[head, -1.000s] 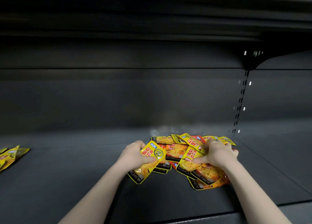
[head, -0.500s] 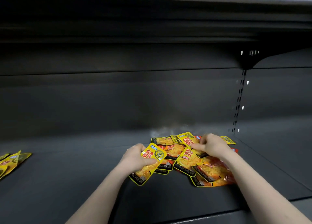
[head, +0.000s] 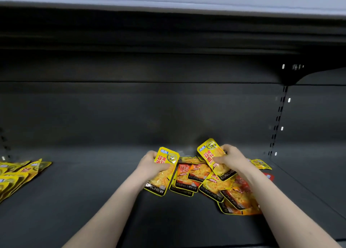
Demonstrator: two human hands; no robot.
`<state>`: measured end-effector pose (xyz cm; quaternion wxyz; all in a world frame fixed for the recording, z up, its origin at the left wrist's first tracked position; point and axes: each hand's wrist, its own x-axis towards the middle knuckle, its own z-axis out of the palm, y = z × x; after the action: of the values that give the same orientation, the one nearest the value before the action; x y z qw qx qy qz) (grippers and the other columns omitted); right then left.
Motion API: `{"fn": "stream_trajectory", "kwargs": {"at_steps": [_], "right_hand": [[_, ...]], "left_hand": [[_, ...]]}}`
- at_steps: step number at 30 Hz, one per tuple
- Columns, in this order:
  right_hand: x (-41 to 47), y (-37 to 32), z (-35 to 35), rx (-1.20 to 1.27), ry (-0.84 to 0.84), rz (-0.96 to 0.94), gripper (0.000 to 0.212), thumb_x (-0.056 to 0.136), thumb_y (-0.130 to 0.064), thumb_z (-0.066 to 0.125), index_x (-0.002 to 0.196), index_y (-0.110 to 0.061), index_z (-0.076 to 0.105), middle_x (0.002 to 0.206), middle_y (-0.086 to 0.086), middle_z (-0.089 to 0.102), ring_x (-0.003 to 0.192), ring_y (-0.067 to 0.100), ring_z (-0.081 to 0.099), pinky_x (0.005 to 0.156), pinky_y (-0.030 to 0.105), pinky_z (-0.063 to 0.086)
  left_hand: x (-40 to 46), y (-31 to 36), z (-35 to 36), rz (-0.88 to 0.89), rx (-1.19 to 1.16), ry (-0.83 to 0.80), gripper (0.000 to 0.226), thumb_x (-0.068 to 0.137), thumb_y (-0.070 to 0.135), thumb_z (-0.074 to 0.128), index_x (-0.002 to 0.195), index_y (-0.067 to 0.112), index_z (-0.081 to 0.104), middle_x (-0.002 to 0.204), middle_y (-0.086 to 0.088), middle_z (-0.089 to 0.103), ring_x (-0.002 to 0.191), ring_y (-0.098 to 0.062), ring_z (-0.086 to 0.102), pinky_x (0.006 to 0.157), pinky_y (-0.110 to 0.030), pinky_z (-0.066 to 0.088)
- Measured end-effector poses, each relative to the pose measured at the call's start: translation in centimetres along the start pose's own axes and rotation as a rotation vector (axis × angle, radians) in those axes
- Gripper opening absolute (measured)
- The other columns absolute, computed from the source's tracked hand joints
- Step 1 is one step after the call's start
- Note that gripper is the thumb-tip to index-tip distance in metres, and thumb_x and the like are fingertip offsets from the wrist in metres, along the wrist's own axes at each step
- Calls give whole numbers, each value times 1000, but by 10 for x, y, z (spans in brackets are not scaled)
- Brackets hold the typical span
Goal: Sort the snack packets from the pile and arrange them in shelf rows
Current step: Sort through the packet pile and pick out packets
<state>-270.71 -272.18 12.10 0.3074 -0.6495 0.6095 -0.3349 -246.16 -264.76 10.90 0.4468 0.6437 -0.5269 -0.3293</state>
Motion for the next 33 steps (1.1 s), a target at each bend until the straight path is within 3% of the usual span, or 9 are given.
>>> {"fn": "stream_trajectory", "kwargs": {"at_steps": [3, 7, 11, 16, 22, 25, 30, 33], "right_hand": [[0, -15, 3, 46, 50, -54, 17, 79, -14, 72, 85, -15, 56, 86, 8, 66, 78, 26, 64, 77, 38, 51], [-5, -46, 18, 140, 19, -105, 18, 81, -13, 71, 92, -9, 57, 88, 10, 64, 77, 25, 62, 70, 34, 48], [-18, -75, 53, 209, -34, -104, 19, 81, -11, 72, 76, -15, 54, 88, 11, 66, 81, 28, 64, 75, 38, 52], [-39, -110, 114, 274, -126, -78, 22, 81, -4, 70, 74, -13, 51, 74, 6, 63, 61, 18, 59, 53, 28, 47], [-67, -167, 205, 410, -226, -8, 17, 81, 3, 68, 78, -7, 53, 74, 10, 65, 62, 20, 62, 55, 27, 48], [-78, -194, 254, 439, -292, 46, 12, 81, 4, 65, 84, -5, 58, 69, 9, 67, 54, 17, 64, 52, 25, 50], [-89, -224, 317, 472, -352, 110, 11, 82, 9, 62, 84, -1, 59, 61, 5, 69, 51, 14, 66, 46, 23, 52], [-91, -236, 344, 451, -342, 134, 12, 81, 9, 63, 85, -1, 59, 62, 5, 68, 49, 12, 66, 45, 21, 51]], "left_hand": [[-1, 9, -11, 14, -43, 58, 26, 77, 11, 73, 91, 18, 51, 89, -7, 64, 75, -21, 60, 74, -40, 52], [-9, 16, -40, 16, -40, 112, 27, 78, 11, 72, 89, 20, 49, 94, -9, 66, 76, -23, 61, 78, -43, 54], [-22, 10, -86, 4, -17, 177, 26, 79, 12, 71, 90, 20, 48, 96, -7, 65, 77, -22, 62, 76, -37, 53], [-38, -13, -163, -22, 15, 262, 28, 79, 15, 72, 90, 21, 47, 97, -7, 65, 79, -23, 62, 77, -36, 52], [-55, -53, -273, -35, 27, 333, 27, 79, 16, 71, 93, 19, 49, 97, -6, 64, 79, -22, 61, 73, -32, 50], [-57, -72, -330, -32, 31, 364, 27, 80, 15, 70, 99, 15, 50, 95, -5, 62, 82, -23, 60, 77, -34, 50], [-52, -96, -398, -30, -5, 391, 23, 83, 12, 67, 82, 21, 46, 80, 0, 58, 69, -15, 56, 65, -28, 46], [-48, -108, -418, -34, -29, 381, 22, 84, 12, 67, 91, 19, 47, 84, -2, 60, 73, -17, 58, 76, -34, 50]]}}
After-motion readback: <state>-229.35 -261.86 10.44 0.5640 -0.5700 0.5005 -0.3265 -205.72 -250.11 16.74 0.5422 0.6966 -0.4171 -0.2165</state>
